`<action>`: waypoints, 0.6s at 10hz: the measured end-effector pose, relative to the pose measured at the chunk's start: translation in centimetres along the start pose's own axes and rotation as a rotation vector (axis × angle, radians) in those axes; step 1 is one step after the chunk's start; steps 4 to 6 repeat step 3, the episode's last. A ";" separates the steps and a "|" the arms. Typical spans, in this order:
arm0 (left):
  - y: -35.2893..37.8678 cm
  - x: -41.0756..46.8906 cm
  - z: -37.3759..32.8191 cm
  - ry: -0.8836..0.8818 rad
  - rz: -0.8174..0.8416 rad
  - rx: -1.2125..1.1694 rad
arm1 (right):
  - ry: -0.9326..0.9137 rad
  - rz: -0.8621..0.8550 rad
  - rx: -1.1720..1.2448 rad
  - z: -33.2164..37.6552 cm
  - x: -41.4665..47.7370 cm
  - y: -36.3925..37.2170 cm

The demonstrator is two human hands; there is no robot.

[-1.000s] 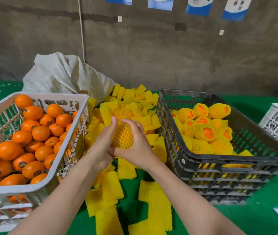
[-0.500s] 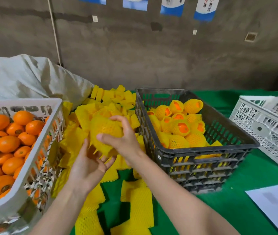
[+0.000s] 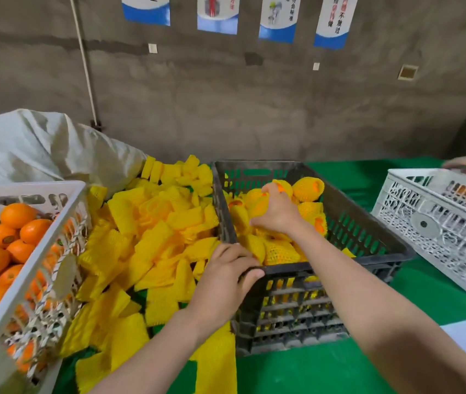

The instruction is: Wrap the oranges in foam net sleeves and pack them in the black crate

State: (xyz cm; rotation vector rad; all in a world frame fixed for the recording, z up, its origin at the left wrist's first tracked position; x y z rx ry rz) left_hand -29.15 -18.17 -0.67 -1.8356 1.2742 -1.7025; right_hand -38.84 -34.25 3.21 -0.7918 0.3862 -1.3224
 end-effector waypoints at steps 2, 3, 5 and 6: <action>-0.2 -0.1 0.2 -0.038 0.070 -0.047 | 0.045 0.185 -0.310 -1.5 1.7 3.1; 0.1 -0.3 0.2 -0.067 0.078 -0.114 | -0.055 0.034 -0.317 -1.3 1.0 2.6; 0.1 -0.3 0.2 -0.067 0.078 -0.114 | -0.055 0.034 -0.317 -1.3 1.0 2.6; 0.1 -0.3 0.2 -0.067 0.078 -0.114 | -0.055 0.034 -0.317 -1.3 1.0 2.6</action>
Point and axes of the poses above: each hand's wrist, its own x-axis towards the middle knuckle, its own y-axis out of the palm, z = x × y, the point moved 5 cm from there along x, towards the middle knuckle, and after that the axes turned 15 degrees about x, right-handed, at the moved point
